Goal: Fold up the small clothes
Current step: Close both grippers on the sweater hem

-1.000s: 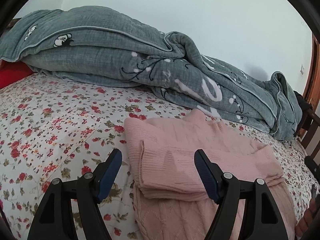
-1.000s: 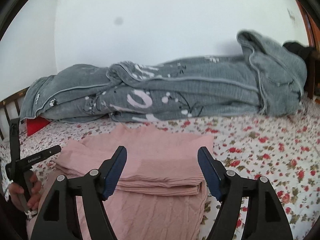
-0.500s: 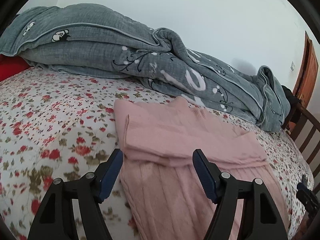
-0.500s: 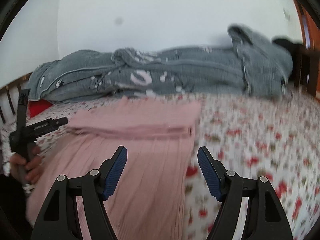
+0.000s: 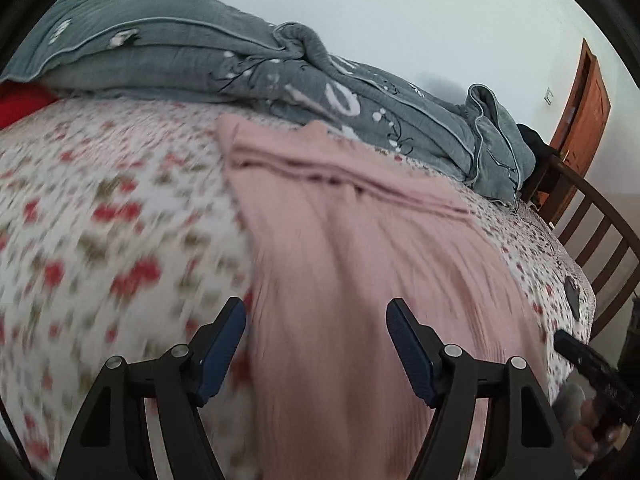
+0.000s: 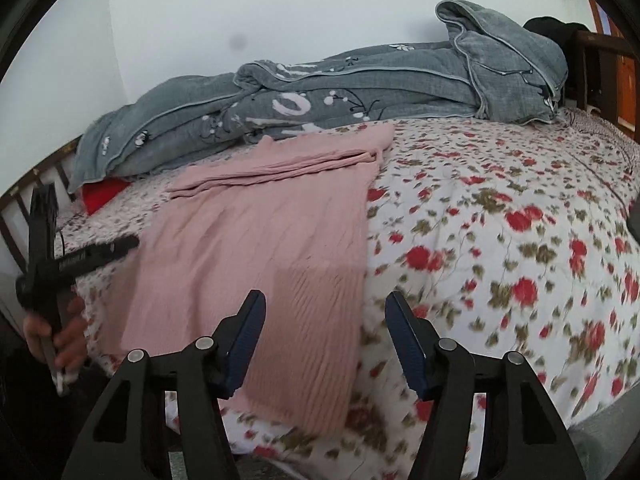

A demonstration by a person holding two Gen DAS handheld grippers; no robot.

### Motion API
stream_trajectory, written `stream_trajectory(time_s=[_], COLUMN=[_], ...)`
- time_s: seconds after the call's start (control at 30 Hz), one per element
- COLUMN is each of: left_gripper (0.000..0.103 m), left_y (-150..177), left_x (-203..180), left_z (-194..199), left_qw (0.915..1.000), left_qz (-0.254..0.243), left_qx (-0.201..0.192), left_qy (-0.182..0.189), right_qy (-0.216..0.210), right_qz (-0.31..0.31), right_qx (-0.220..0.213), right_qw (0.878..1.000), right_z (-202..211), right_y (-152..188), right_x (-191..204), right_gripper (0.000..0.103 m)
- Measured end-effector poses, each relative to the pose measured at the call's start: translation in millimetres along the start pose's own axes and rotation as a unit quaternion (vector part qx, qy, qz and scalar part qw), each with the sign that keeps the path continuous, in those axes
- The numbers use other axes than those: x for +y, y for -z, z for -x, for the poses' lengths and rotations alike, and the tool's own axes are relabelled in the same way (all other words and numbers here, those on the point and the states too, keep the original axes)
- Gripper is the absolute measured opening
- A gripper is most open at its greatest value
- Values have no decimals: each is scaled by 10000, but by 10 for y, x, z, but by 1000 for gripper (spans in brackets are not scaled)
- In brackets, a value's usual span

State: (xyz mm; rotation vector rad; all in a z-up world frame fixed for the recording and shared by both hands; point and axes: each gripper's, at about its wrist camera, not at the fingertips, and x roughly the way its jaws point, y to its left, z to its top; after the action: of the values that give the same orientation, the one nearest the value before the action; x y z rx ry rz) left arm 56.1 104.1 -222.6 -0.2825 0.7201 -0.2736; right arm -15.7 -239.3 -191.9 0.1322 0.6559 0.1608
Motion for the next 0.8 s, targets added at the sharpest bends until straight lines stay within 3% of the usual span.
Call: stream_trajectory(time_s=[0.27, 0.43, 0.47, 0.57, 0.6, 0.63, 0.67, 0.8], left_gripper=[70, 68, 67, 48, 36, 19, 11, 11], left_y=[529, 565, 563, 564, 566, 567, 569, 564], left_x=[48, -8, -26, -93, -113, -132, -149, -176], left_z=[276, 213, 203, 166, 158, 156, 170, 258], left_qw=[9995, 9990, 9989, 9987, 9987, 9989, 9992, 9999], left_qz=[233, 176, 139, 18, -9, -37, -61, -48], left_qx=[181, 262, 234, 250, 270, 272, 244, 27], left_qy=[-149, -320, -381, -447, -425, -385, -301, -154], right_qy=[106, 193, 185, 181, 166, 153, 125, -116], right_qz=[437, 327, 301, 252, 230, 226, 228, 128], right_qx=[150, 361, 419, 536, 552, 523, 465, 283], right_qw=[9989, 9986, 9985, 9981, 9981, 9983, 9986, 9995], right_z=[-33, -137, -161, -221, -236, -230, -212, -122], right_y=[203, 318, 326, 354, 369, 373, 374, 362], right_x=[116, 44, 32, 6, 3, 5, 11, -12], right_gripper=[62, 61, 55, 19, 8, 7, 6, 6])
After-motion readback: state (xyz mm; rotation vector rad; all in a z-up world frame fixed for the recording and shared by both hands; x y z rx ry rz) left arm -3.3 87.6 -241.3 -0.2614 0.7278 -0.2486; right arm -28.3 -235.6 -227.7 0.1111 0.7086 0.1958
